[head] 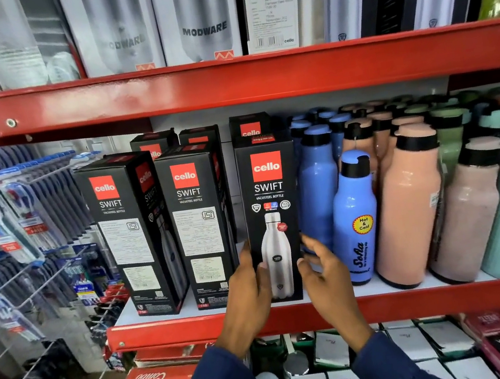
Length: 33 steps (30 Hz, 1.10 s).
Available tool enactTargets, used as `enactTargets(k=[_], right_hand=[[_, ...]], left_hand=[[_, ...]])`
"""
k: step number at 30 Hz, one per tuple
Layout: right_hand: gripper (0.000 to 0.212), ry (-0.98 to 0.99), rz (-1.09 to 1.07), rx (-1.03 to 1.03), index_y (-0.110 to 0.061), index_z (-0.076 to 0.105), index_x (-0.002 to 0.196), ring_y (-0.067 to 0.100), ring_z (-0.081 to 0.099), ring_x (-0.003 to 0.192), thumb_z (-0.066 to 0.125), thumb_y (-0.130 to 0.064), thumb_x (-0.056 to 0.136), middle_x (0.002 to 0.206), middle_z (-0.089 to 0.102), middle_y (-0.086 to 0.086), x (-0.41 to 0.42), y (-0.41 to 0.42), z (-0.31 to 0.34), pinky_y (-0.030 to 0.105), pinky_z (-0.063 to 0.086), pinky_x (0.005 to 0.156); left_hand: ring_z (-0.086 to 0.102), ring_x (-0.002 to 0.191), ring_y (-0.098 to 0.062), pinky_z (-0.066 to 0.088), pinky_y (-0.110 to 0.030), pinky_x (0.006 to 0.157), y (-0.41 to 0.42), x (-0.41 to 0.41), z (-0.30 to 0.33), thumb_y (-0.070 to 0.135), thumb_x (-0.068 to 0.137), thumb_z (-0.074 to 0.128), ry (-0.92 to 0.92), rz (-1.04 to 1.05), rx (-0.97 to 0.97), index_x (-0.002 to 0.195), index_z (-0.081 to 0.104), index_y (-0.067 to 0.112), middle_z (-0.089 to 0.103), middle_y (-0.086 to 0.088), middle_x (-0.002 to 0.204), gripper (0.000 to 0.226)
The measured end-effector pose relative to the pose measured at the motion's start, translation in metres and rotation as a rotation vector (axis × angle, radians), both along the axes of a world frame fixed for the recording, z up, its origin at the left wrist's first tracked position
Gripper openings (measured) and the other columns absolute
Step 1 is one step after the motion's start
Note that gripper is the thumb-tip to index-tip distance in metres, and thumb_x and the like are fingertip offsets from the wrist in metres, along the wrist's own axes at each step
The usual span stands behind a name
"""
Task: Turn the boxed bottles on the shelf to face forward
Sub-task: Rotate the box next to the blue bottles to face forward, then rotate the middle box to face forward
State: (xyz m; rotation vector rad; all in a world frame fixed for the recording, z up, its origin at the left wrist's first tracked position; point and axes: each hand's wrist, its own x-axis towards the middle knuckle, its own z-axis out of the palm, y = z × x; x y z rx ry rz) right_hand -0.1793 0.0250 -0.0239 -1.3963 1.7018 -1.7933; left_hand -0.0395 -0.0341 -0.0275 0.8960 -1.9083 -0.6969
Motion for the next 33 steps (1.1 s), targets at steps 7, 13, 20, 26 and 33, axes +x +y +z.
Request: enactTargets(k=[7,13,20,26,33], right_hand=[[0.04,-0.054,-0.132,-0.13,-0.015,0.06,0.126,0.004,0.065,0.102,0.055,0.001,0.089,0.12,0.068,0.001,0.008,0.012,0.008,0.003,0.046,0.08],[0.03,0.052,-0.049,-0.243,-0.03,0.067,0.108,0.004,0.068,0.097,0.049,-0.013,0.091,0.105,0.072,-0.015,0.055,0.024,0.021,0.013,0.051,0.082],[0.056,0.206,0.253,0.151,-0.024,0.018,0.153,0.002,0.028,0.143,0.034,-0.016,0.1,0.159,0.029,-0.005,0.1,-0.018,0.019,0.017,0.022,0.116],[0.058,0.063,0.17,0.114,-0.02,0.029,0.15,0.008,0.041,0.138,0.035,0.002,0.096,0.151,0.044,0.001,0.106,-0.035,0.024,0.029,0.032,0.117],[0.054,0.008,0.152,-0.071,-0.021,0.044,0.141,-0.005,0.051,0.126,0.034,0.006,0.096,0.137,0.055,-0.011,0.114,-0.012,0.034,0.016,0.039,0.107]], left_hand=[[0.065,0.081,0.007,0.052,-0.012,0.075,0.019,0.023,0.007,0.032,0.1,0.052,0.012,0.022,-0.022,0.147,0.046,0.017,0.069,0.014,0.093,0.051],[0.065,0.113,-0.015,0.052,-0.03,0.097,0.026,0.072,0.021,0.048,0.094,0.053,-0.062,0.379,-0.278,0.136,0.057,0.018,0.069,-0.008,0.127,0.052],[0.04,0.143,-0.025,0.034,-0.032,0.115,0.002,0.086,0.023,0.048,0.095,0.056,-0.099,0.39,-0.101,0.156,0.026,0.01,0.042,-0.012,0.156,0.078],[0.06,0.107,0.007,0.052,-0.033,0.098,-0.006,0.078,0.03,0.034,0.083,0.074,0.137,0.303,0.0,0.124,0.049,0.039,0.063,0.02,0.116,0.048],[0.059,0.126,-0.011,0.051,-0.043,0.107,-0.001,0.086,0.033,0.047,0.069,0.086,0.286,0.278,0.005,0.145,0.04,0.031,0.06,0.008,0.138,0.09]])
